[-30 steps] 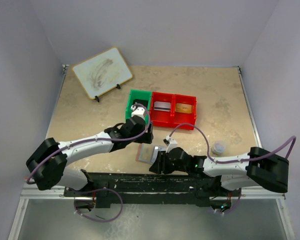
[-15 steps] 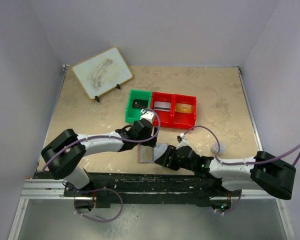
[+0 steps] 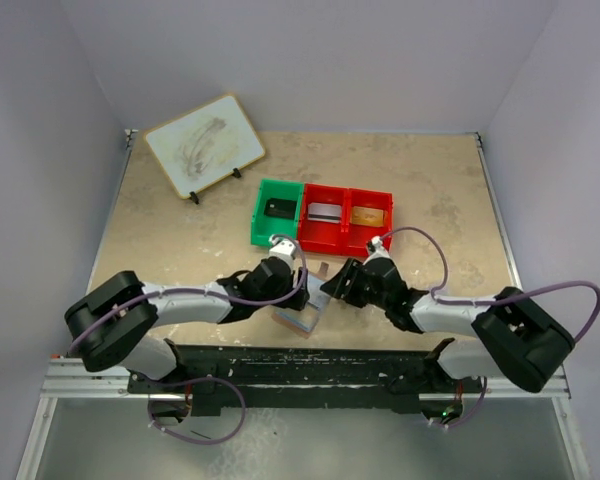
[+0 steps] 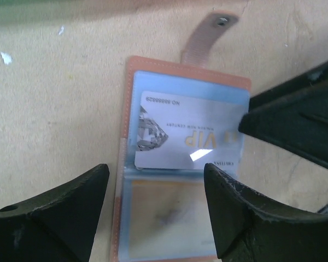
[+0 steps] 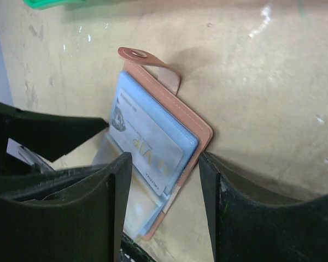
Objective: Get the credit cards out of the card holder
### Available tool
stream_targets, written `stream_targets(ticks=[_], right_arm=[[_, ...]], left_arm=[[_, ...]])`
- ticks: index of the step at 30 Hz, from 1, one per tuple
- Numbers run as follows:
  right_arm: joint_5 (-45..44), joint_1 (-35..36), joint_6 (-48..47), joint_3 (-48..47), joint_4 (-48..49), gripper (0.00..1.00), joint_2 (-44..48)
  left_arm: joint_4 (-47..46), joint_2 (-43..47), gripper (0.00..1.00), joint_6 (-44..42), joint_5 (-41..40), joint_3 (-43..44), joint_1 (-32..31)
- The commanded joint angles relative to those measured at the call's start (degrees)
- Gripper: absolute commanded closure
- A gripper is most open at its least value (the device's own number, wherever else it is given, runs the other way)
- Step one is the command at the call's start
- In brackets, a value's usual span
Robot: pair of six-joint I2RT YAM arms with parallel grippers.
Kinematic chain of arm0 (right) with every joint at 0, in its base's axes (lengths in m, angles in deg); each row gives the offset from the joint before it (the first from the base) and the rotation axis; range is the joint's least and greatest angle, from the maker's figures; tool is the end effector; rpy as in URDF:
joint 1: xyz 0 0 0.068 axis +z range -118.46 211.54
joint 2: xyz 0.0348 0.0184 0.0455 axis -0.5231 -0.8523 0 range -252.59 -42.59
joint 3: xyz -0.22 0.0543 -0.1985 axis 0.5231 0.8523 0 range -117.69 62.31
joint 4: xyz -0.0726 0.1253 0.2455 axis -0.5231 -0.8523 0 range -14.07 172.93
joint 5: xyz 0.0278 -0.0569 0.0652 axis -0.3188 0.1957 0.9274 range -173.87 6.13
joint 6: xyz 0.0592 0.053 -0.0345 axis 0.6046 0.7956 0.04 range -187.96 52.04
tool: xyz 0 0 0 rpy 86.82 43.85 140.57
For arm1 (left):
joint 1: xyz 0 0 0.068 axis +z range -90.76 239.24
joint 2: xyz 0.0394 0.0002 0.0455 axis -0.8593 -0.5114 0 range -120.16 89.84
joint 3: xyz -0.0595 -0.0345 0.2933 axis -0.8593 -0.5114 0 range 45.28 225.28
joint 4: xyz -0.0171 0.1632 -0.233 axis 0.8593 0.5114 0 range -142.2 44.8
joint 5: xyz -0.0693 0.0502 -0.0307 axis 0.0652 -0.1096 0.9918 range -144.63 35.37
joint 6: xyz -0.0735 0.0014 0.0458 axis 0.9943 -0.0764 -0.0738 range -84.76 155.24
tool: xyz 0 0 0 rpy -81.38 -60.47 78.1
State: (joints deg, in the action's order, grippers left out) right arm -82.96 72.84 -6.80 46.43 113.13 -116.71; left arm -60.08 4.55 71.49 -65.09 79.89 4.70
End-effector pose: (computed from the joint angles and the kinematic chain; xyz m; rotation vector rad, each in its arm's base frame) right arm 0.1989 0.1763 0.1268 0.3785 2.2247 1.0676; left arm 0.1987 -0.2549 0.1335 0.2838 2.3608 -0.5864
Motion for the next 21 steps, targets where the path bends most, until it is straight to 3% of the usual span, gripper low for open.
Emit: stream_targets(ticks=[1, 13, 17, 21], right_arm=[[3.19, -0.34, -5.59, -2.66, -2.87, 0.44, -5.89], [12.27, 0.45, -17.48, -13.26, -2.64, 0.46, -15.61], [16.48, 0.78, -20.72, -16.69, -2.84, 0.47, -19.03], [16.13, 0.89, -21.98, -17.12, -3.92, 0.47, -16.72]], left_arm=[[-4.19, 5.22, 0.32, 7.39, 1.3, -6.46, -1.96], [-8.25, 6.31, 0.33, 18.91, -8.72, -8.02, -17.3], [-9.92, 4.34, 0.33, 19.14, -7.38, -6.18, -18.36], [-8.95, 4.21, 0.33, 18.48, -8.14, -4.89, -18.66]])
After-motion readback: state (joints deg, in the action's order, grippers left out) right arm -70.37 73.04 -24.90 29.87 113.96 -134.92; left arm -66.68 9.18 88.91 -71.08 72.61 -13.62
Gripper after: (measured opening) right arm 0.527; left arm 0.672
